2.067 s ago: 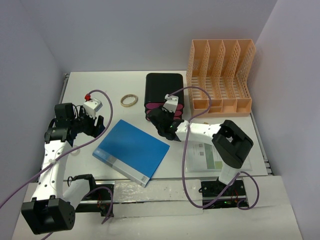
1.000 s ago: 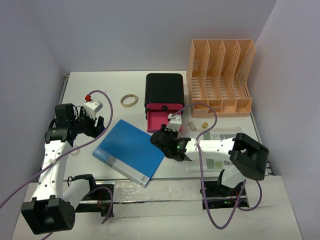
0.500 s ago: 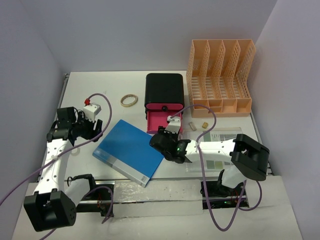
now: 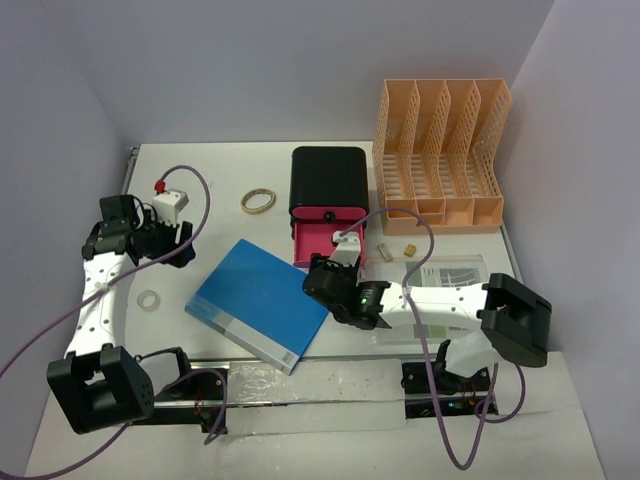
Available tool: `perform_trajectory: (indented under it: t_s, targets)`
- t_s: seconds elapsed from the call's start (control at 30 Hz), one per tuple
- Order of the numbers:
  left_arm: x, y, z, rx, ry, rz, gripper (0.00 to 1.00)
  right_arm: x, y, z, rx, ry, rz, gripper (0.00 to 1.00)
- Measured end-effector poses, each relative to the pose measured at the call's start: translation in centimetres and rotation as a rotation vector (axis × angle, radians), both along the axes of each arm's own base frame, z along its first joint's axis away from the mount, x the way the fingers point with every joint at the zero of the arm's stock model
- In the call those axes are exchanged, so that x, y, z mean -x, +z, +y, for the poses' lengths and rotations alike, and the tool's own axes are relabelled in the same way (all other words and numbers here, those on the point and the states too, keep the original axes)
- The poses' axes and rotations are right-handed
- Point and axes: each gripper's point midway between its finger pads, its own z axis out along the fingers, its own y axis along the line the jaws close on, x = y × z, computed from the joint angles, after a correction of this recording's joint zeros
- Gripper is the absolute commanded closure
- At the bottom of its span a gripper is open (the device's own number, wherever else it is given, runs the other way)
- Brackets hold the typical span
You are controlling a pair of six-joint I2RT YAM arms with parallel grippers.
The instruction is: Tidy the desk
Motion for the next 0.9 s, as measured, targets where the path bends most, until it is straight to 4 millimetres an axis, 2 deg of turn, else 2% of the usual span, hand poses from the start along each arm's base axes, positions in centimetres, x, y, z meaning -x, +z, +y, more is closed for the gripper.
perform_trajectory:
  t_s: [0.17,0.27,0.37,0.5,0.53,0.6,0.77,0.9]
  targets:
    - [-2.0,2.0,-0.1,0.021,-0.004,-0.034,0.28,0.9,1.5,-0.6,-0.048,0.032,-0.010,0.26]
    - [-3.3,2.0,0.1,0.039,0.006,-0.012,0.28,1.8,1.7,-1.2,-0.049,0.076,-0.001,0.26]
    - [-5.5,1.5,0.3,0.061,0.021,0.015,0.26,2.2,2.5,-1.4,-0.049,0.116,-0.004,0.26]
    - [-9.0,0.3,0.4,0.059,0.044,0.048,0.26,2.7,3.9,-1.7,-0.047,0.162,-0.019,0.26]
    - [-10.1,0.1,0.3,0.050,0.045,0.054,0.21,2.8,4.3,-1.9,-0.045,0.172,-0.026,0.26]
    - [-12.8,-0.1,0.0,0.032,0.043,0.047,0.19,2.9,5.3,-2.3,-0.049,0.188,-0.043,0.25]
    - [-19.3,-1.6,-1.5,-0.004,0.037,0.030,0.18,3.1,7.3,-3.0,-0.069,0.206,-0.086,0.25]
    - [-23.2,-3.6,-2.9,-0.034,0.046,0.025,0.18,3.0,7.5,-3.4,-0.059,0.203,-0.093,0.25]
